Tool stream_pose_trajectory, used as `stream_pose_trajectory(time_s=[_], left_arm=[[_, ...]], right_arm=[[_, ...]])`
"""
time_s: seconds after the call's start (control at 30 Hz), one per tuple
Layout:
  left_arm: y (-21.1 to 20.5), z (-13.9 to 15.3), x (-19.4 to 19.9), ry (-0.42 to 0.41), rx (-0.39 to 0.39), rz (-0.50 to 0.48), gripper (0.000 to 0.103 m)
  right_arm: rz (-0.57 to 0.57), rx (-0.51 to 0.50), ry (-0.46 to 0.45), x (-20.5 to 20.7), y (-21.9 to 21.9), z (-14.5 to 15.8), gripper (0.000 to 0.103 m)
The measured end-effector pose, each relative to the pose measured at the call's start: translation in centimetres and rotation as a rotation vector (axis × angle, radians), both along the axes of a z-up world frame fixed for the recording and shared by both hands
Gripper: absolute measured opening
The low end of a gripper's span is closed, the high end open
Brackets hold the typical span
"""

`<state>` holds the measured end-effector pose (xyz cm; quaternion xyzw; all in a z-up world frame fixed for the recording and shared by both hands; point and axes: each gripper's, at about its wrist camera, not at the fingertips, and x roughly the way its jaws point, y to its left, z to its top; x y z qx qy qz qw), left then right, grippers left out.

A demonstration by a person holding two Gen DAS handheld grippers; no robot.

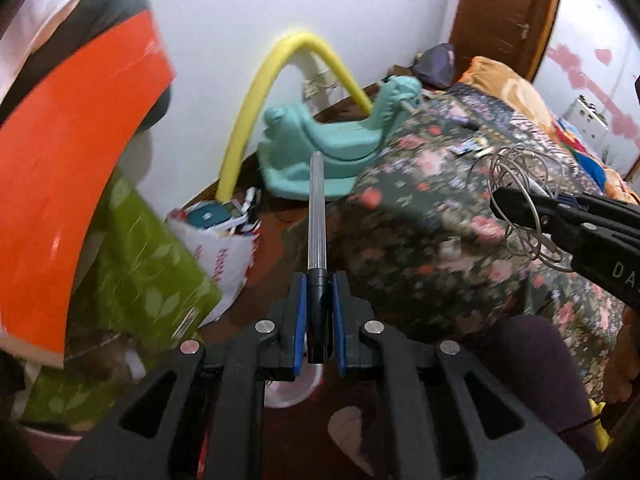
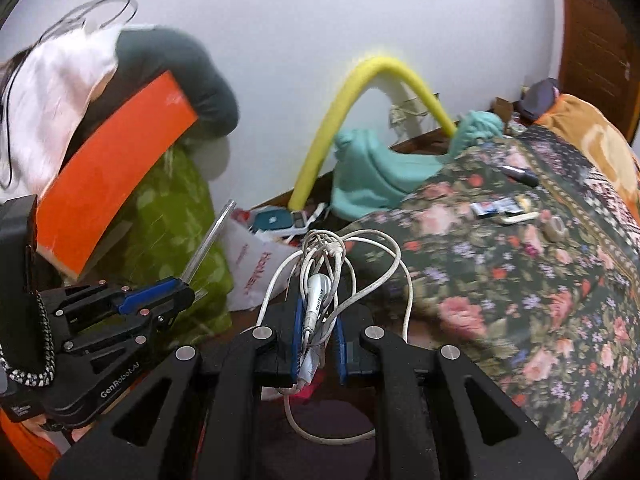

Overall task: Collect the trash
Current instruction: 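Carry the pen and cable in both grippers over the white bin, then open both grippers to drop the pen and cable into the bin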

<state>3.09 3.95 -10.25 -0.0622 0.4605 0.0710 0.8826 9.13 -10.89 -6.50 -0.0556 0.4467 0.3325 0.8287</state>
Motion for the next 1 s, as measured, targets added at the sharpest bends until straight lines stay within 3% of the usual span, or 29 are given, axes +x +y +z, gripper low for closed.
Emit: stream_pose_trajectory(time_s=[0.27, 0.53, 0.83, 1.0], left_arm=[[3.4, -5.8, -2.1, 0.102, -0.027, 0.074, 0.012], [5.7, -13.1, -2.4, 0.232, -0.076, 0.087, 0.012], [8.1, -20.7, -1.9, 0.368, -0.167, 0.147, 0.012], [9.3, -23.3, -1.2, 0.406, -0.216, 0.190, 0.011]], right_arm=[[0.097, -0.087, 0.059, -1.8, 5.3, -3.5, 0.012], [0.170, -0.168, 0.149, -2.6, 9.4, -8.1, 0.012], [0.183, -0.236, 0.260, -1.4, 12.0, -12.6, 0.012], [0.190, -0.272, 0.313, -0.9, 13.1, -14.7, 0.012]])
